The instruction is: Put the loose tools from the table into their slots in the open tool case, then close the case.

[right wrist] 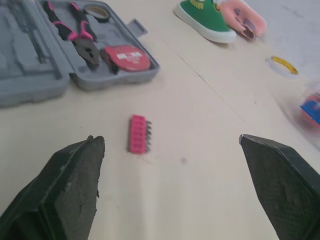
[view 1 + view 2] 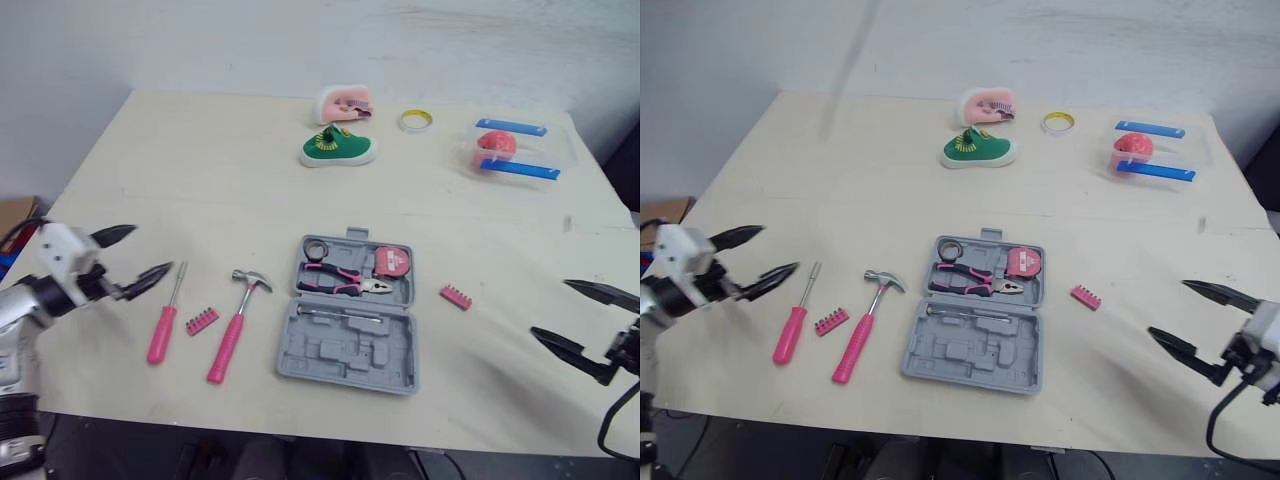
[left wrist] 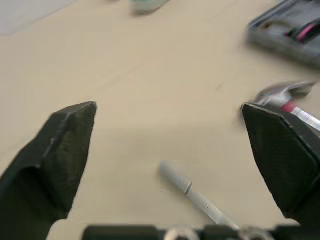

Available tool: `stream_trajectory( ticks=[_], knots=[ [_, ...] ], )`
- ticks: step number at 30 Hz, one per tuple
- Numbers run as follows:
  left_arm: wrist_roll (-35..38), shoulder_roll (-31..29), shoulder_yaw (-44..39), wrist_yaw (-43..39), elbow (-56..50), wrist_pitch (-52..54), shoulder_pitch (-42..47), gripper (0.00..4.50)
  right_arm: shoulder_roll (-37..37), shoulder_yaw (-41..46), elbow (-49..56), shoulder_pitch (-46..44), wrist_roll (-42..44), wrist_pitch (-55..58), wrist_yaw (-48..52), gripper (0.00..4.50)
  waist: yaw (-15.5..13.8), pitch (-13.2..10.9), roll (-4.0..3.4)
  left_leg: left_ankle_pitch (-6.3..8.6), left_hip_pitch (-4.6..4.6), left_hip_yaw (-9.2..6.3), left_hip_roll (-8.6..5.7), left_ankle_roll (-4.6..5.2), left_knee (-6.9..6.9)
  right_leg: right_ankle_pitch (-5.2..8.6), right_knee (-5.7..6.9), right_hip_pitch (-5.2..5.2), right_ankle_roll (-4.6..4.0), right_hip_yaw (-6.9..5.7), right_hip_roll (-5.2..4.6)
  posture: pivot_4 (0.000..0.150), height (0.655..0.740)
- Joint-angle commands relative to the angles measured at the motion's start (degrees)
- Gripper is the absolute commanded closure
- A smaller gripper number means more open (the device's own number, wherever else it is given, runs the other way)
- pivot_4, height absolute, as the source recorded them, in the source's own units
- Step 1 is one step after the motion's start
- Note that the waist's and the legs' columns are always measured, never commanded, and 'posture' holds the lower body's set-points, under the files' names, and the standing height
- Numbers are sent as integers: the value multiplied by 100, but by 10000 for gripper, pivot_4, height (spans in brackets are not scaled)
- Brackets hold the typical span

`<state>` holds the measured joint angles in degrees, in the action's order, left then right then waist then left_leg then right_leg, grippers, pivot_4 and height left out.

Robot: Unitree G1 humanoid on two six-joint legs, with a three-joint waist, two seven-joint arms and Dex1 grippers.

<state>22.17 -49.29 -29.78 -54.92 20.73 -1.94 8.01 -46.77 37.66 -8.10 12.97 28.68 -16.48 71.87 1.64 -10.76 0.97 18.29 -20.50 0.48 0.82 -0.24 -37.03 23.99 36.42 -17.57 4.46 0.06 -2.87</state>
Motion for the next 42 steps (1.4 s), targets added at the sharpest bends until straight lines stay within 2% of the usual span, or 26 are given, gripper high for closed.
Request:
stream_trajectory(
  ticks=[1, 6, 14, 21, 28, 33, 40, 42],
  knots=[
    [-32, -305, -605, 113, 557, -341, -326, 584, -128, 266, -733, -9, -103, -596, 148, 0, -5, -3, 1, 2, 0, 0, 0, 2, 1, 1, 0, 0, -1, -4, -3, 1500, 7400],
    [50, -657, -1209, 299, 1435, -435, -769, 584, -299, 383, -2047, -43, -204, -1247, 301, 0, 6, -8, -3, 7, 1, 0, -3, 7, 2, 3, 1, 0, -6, -9, -15, 1500, 7400],
    [91, -569, -1262, 457, 1319, -522, -1018, 584, -368, 202, -2594, -367, -72, -1537, 454, 0, 23, -20, -23, 9, 10, 3, -7, 4, 10, 6, 14, -1, -11, -11, -23, 1500, 7400],
    [305, -362, -1288, 504, -81, 63, -1466, 584, -107, -311, -1627, -818, 352, -982, 691, 0, 120, -24, -30, 10, 8, 7, -7, 3, 11, 6, 15, -3, -11, -11, -23, 1500, 7400],
    [823, 337, -1217, 1013, -2710, 1237, -2198, 584, 281, -920, -430, -1202, 812, -217, 592, 0, 145, -27, -30, 11, 0, 6, -7, 5, 2, 4, 10, -3, -8, -12, -23, 1500, 7400],
    [845, 608, -1131, 1309, -4281, 1960, -2869, 584, 535, -1249, 150, -1397, 928, 123, 594, 0, 135, -29, -32, 10, -1, 4, -7, 4, 0, 4, 10, -3, -7, -12, -18, 1500, 7400],
    [1625, 1043, -891, 2315, -6025, 3513, -3141, 584, 987, -1810, 736, -1540, 921, 118, 667, 0, 59, -31, -34, 10, -7, 2, -7, 4, -9, 2, 4, 1, -3, -11, -17, 1500, 7400],
    [1649, 1163, -682, 2949, -6575, 4068, -3133, 584, 1087, -2082, 883, -1553, 893, 72, 875, 0, 23, -32, -35, 10, -7, 0, -7, 4, -9, 2, 2, 1, -3, -11, -16, 1500, 7400]
  ],
)
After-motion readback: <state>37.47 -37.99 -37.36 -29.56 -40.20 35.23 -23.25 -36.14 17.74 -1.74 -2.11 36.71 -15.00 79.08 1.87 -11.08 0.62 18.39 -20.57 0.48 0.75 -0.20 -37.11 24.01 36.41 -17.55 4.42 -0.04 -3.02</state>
